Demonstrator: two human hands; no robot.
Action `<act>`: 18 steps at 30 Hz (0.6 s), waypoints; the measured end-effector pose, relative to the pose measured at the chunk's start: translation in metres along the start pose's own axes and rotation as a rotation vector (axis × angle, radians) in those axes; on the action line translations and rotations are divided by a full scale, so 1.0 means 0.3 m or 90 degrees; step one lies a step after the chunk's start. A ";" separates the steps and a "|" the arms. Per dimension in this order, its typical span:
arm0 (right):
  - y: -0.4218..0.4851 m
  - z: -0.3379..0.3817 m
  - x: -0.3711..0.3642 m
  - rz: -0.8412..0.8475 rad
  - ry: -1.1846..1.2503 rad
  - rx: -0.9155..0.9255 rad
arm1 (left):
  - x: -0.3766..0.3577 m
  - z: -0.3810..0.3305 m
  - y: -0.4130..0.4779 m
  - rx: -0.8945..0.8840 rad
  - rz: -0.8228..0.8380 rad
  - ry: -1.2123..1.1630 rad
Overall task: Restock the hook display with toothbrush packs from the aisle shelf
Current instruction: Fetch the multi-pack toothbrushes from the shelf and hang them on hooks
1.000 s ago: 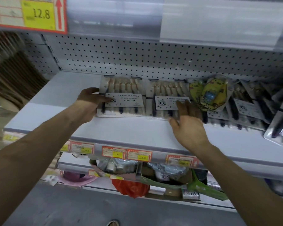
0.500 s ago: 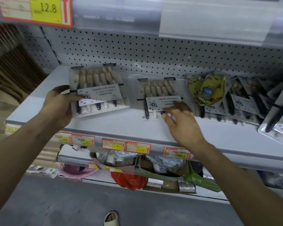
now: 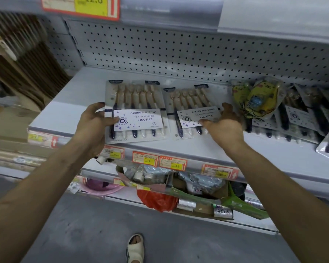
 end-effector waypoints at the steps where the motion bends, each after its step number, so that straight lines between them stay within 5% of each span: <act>1: 0.006 0.002 0.004 0.012 0.036 -0.029 | -0.004 0.002 0.003 -0.004 0.000 0.009; 7: 0.044 -0.017 0.047 0.036 0.407 -0.142 | -0.005 -0.003 0.001 0.020 0.025 0.031; 18: 0.039 -0.066 0.083 0.137 0.414 -0.169 | -0.022 -0.008 0.009 0.041 0.001 0.044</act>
Point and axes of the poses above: each hand's wrist, its own y-axis towards the middle knuckle, its own x-axis out of the back of the hand, z = x × y, the point moved 3 cm from there along y, towards the middle knuckle, and after that the axes turned 8 degrees about -y, right-handed, at the moved point
